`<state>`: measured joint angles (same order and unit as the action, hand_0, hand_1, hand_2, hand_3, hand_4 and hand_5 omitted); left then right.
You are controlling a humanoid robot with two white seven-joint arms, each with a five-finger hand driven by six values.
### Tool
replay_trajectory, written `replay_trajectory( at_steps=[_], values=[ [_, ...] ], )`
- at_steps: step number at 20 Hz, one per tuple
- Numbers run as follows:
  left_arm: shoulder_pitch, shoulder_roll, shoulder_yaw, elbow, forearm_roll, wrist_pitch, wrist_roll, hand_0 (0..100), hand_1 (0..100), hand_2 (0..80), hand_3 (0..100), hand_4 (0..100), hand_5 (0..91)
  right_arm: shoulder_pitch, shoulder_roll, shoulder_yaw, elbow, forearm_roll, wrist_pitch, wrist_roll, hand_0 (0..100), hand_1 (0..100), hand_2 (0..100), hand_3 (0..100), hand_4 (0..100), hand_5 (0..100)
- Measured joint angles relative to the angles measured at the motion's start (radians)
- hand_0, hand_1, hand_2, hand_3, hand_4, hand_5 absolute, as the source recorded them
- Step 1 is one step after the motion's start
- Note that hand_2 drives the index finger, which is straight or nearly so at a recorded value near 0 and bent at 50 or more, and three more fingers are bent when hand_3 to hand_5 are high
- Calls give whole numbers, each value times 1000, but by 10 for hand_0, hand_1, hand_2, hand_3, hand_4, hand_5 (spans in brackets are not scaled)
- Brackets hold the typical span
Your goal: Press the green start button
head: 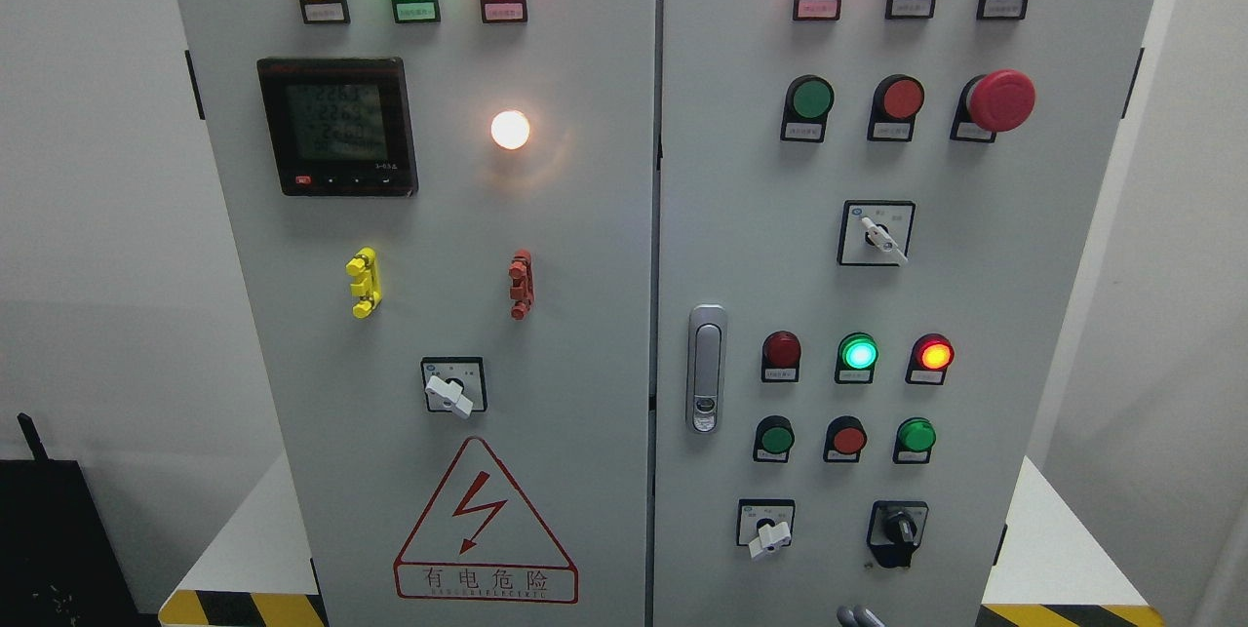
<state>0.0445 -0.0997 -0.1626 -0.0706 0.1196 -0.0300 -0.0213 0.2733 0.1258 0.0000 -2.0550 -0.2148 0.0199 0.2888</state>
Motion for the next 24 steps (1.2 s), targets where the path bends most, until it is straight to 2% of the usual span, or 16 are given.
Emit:
replay_trajectory(
  at_steps=[12,20,24],
  values=[
    [0,0,0,0,0,0,0,120,556,0,0,0,0,0,0,0,-1,3,-1,-2,361,224,0,0,0,0],
    [0,0,0,0,0,0,0,120,556,0,0,0,0,-5,-1,0,-1,37,-33,1,342,261,0,0,0,0],
    [0,0,0,0,0,0,0,120,556,0,0,0,0,-13,-1,0,-1,68,-51,-21,338,277,0,0,0,0]
  ],
)
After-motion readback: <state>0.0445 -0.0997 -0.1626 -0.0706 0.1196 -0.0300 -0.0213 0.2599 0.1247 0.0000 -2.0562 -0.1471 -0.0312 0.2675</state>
